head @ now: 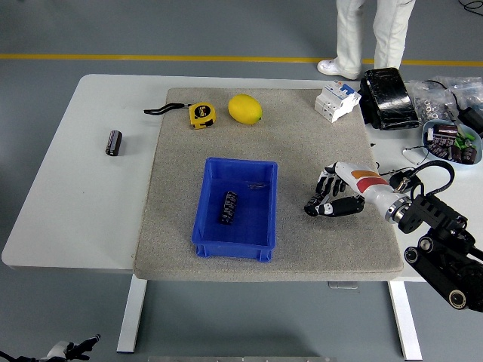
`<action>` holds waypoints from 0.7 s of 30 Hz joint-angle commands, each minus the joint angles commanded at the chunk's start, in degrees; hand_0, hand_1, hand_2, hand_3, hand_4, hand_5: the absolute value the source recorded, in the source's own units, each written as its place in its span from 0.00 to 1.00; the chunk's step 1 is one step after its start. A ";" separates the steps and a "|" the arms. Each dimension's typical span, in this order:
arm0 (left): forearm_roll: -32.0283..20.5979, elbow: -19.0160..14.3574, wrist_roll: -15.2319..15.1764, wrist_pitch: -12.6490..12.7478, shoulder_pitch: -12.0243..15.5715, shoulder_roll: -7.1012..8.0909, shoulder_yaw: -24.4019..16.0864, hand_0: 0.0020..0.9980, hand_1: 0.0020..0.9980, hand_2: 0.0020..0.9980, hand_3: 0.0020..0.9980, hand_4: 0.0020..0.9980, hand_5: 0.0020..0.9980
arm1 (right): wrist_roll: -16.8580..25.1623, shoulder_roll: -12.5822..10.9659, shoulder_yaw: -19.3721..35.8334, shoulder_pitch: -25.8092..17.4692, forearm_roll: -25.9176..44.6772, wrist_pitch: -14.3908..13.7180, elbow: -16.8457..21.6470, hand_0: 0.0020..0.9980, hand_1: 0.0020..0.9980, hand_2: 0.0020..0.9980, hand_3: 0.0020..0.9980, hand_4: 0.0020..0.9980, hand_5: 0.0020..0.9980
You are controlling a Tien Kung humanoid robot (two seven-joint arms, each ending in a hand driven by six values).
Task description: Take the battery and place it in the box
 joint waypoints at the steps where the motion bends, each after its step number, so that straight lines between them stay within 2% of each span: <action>1: 0.01 0.00 0.01 -0.03 -0.03 0.00 0.02 0.67 0.60 0.73 0.70 0.70 0.71 | 0.01 0.00 0.08 -0.01 -0.02 0.04 0.01 0.37 0.35 0.39 0.44 0.89 0.28; 15: 0.08 0.00 -0.06 -0.18 -0.20 -0.03 -0.06 0.67 0.60 0.73 0.70 0.70 0.71 | 0.07 -0.18 2.72 -0.04 -1.79 0.36 2.13 0.36 0.36 0.39 0.44 0.92 0.31; 16: 0.19 0.00 -0.07 -0.19 -0.17 -0.05 -0.22 0.67 0.60 0.73 0.70 0.70 0.71 | -0.03 -0.12 2.90 0.02 -1.65 0.41 2.44 0.36 0.35 0.39 0.44 0.88 0.27; 21: 0.60 0.00 -0.01 0.03 -0.11 -0.22 -0.89 0.67 0.60 0.73 0.70 0.70 0.71 | -0.42 0.17 4.53 1.22 -2.42 0.56 7.10 0.36 0.35 0.39 0.44 0.88 0.27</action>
